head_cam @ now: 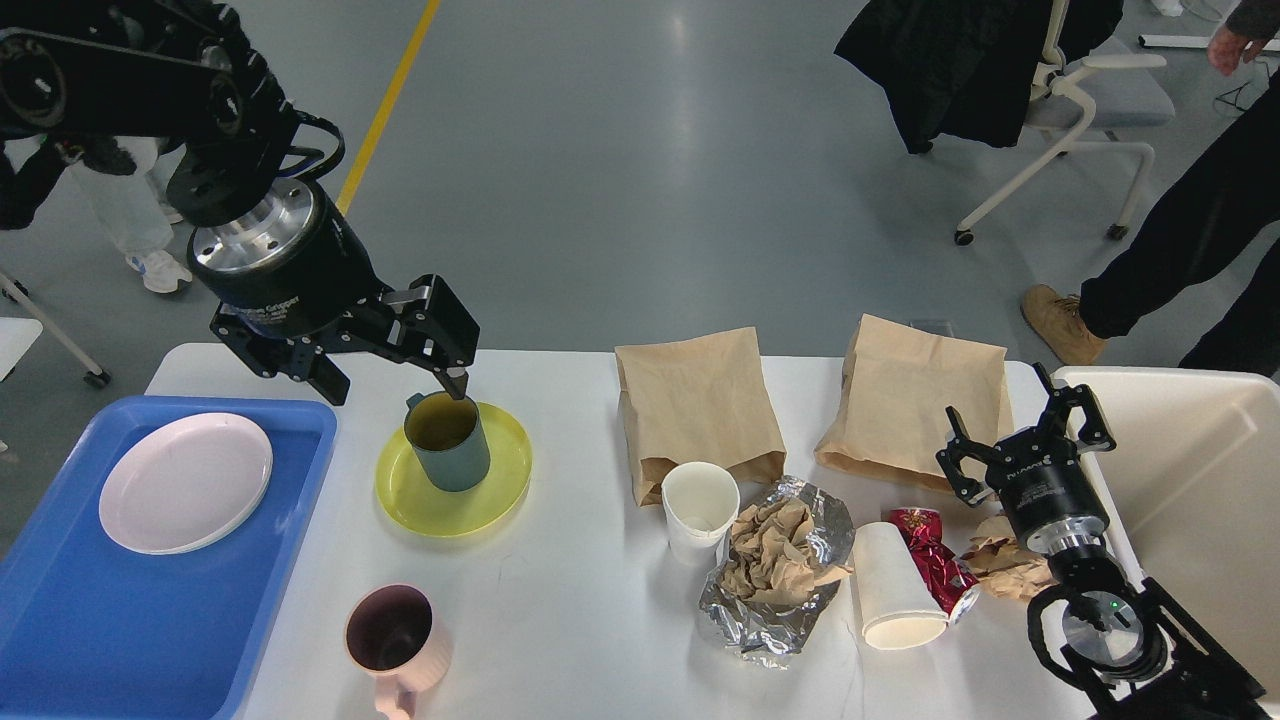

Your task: Tidy desktop

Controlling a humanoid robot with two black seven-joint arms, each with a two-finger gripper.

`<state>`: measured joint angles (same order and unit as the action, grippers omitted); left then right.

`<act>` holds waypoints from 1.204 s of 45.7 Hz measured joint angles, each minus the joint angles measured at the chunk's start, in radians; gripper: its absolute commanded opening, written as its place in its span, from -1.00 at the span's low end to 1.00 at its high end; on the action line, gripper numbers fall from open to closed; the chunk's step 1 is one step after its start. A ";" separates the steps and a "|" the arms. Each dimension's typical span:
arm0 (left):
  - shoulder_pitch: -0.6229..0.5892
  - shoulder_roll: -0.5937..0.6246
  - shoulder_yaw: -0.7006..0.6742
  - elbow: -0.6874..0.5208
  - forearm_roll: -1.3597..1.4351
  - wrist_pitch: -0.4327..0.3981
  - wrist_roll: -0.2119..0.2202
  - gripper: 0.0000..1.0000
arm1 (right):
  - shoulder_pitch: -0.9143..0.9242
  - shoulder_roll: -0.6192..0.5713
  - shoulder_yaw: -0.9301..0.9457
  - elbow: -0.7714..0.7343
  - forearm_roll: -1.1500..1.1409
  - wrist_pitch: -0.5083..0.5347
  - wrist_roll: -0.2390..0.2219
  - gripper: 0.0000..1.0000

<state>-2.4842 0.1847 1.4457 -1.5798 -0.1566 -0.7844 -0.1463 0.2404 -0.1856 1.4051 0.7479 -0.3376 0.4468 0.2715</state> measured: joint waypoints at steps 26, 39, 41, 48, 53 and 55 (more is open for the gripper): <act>-0.135 -0.033 0.207 -0.180 -0.068 0.037 -0.130 0.93 | -0.001 -0.002 0.000 0.001 0.000 0.000 0.000 1.00; -0.063 -0.024 0.176 -0.161 -0.068 0.050 -0.129 0.92 | -0.001 -0.002 0.000 0.001 0.000 0.001 0.000 1.00; -0.030 -0.021 0.167 -0.161 -0.068 0.056 -0.122 0.92 | -0.001 -0.002 0.000 0.001 0.000 0.001 0.000 1.00; 0.112 0.028 0.143 -0.152 -0.063 0.116 -0.076 0.92 | -0.001 -0.002 0.000 0.001 0.000 0.001 0.000 1.00; 0.229 0.115 0.097 -0.142 -0.020 0.209 -0.035 0.92 | -0.001 -0.002 0.000 0.001 0.000 0.001 0.000 1.00; 0.278 0.146 0.077 -0.141 0.010 0.253 -0.022 0.92 | -0.001 -0.002 0.000 0.001 0.000 0.001 0.000 1.00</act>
<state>-2.2059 0.3306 1.5228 -1.7203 -0.1464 -0.5316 -0.1681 0.2393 -0.1872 1.4051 0.7487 -0.3374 0.4480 0.2715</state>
